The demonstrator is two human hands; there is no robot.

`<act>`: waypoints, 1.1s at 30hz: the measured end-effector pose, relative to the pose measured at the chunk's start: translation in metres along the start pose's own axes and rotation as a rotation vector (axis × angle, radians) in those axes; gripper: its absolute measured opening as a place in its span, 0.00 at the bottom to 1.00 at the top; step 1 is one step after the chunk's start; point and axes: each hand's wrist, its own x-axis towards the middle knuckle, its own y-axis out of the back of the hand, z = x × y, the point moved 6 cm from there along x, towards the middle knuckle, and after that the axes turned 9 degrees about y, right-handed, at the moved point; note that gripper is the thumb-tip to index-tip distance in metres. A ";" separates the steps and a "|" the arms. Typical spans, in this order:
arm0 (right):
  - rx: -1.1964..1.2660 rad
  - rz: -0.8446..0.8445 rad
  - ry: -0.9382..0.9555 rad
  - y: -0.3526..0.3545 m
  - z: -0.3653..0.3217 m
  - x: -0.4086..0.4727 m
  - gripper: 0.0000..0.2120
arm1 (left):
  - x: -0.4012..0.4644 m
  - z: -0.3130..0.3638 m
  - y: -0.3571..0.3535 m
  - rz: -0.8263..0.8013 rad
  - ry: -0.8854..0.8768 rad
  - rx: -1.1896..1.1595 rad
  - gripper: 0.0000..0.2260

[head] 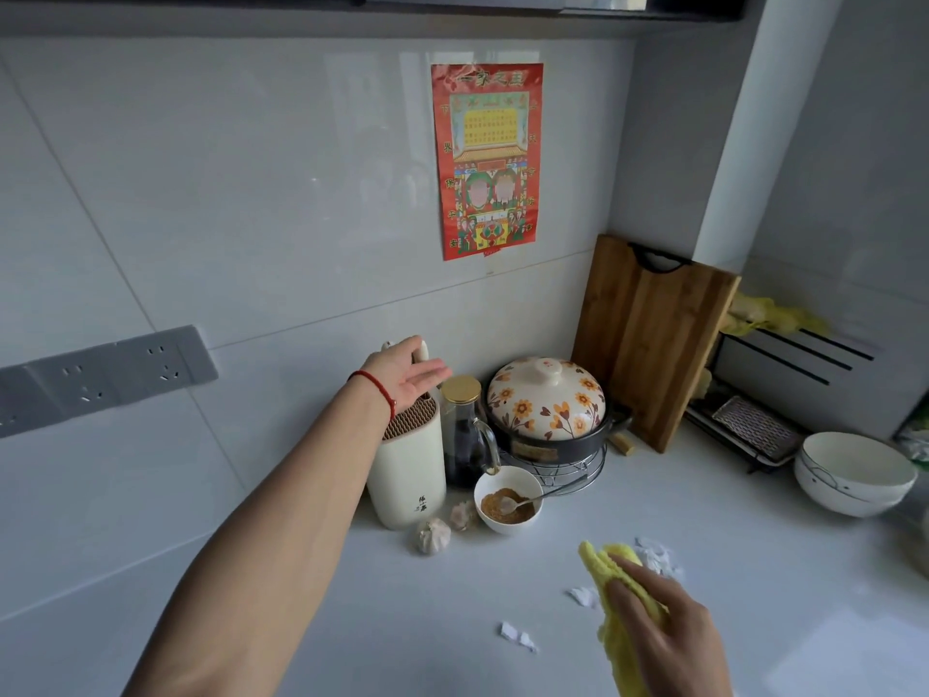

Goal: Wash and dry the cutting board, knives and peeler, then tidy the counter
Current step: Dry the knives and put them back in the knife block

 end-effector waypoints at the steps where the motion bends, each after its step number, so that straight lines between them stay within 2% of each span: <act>1: -0.007 -0.004 -0.005 0.001 0.001 0.000 0.10 | 0.001 0.002 0.001 0.050 -0.043 0.100 0.14; 3: -0.030 -0.010 -0.016 0.002 0.002 -0.002 0.10 | 0.001 0.009 0.005 0.243 -0.181 0.365 0.12; 4: -0.034 -0.006 -0.025 0.002 0.002 -0.004 0.11 | -0.002 0.016 0.007 0.372 -0.283 0.532 0.14; 7: -0.032 0.017 -0.041 0.005 0.005 -0.007 0.11 | -0.009 0.039 -0.001 0.660 -0.639 1.096 0.11; 10: -0.014 0.033 -0.050 0.008 0.008 -0.010 0.10 | -0.001 0.049 -0.015 0.729 -0.882 1.550 0.10; 13: -0.018 0.056 -0.064 0.012 0.008 -0.012 0.09 | 0.019 0.051 -0.016 0.671 -0.891 1.844 0.12; 17: -0.009 0.062 -0.074 0.015 0.008 -0.014 0.08 | 0.024 0.049 -0.014 0.595 -0.919 1.851 0.14; 20: -0.024 0.068 -0.072 0.019 0.010 -0.015 0.09 | -0.001 0.035 -0.024 0.538 -1.133 1.731 0.13; 23: -0.009 0.068 -0.073 0.029 0.016 -0.018 0.08 | -0.039 -0.020 -0.044 0.423 -1.334 1.530 0.08; 25: 0.006 0.064 -0.075 0.033 0.022 -0.016 0.09 | -0.052 -0.074 -0.049 0.281 -1.262 1.462 0.07; 28: 0.074 0.112 -0.100 0.062 0.035 -0.020 0.08 | -0.061 -0.174 -0.065 0.038 -1.044 1.472 0.10; 30: 0.068 0.105 -0.125 0.087 0.048 -0.026 0.08 | -0.073 -0.237 -0.080 -0.106 -0.937 1.509 0.12; 33: 0.042 0.181 -0.159 0.147 0.073 -0.039 0.10 | -0.103 -0.324 -0.120 -0.321 -0.859 1.532 0.14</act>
